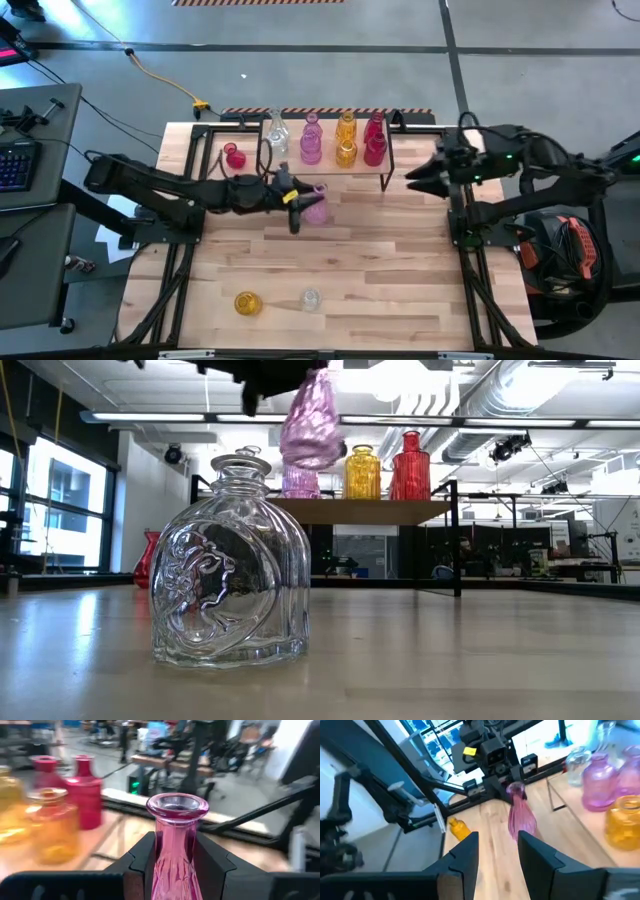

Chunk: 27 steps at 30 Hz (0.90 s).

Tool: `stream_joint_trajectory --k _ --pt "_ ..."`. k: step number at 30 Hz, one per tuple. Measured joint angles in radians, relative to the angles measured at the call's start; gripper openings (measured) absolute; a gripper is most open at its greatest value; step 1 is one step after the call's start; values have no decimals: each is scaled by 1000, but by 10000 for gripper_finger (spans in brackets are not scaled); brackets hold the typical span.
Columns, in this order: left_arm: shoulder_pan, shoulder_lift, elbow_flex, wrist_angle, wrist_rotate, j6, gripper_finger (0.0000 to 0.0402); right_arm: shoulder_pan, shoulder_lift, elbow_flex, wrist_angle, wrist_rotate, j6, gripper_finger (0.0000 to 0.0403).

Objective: Sort vases onto shelf
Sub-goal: Put the purple vase on the shelf aligned with the other purple vase

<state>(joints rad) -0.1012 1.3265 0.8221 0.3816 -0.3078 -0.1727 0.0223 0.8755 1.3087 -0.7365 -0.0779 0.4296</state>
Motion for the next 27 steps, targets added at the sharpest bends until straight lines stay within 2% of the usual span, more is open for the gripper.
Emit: stream_joint_trajectory --k 3,6,11,16,20,27 --pt "23 -62 0 -134 -61 10 92 0 -39 -2 -35 8 -64 118" --pt "51 -108 0 -180 -105 11 92 0 -72 -33 -38 9 -143 118" --pt "85 -115 0 -140 -110 38 92 0 -114 -102 -31 -13 -234 118" --pt "99 -92 -1 -138 -108 27 92 0 -200 -205 47 -85 -272 118" --pt "101 -90 -2 -105 -143 56 92 -1 -301 -294 121 -88 -260 118" --pt "114 -89 -77 36 -174 96 92 -1 -439 -404 200 -87 -178 118"
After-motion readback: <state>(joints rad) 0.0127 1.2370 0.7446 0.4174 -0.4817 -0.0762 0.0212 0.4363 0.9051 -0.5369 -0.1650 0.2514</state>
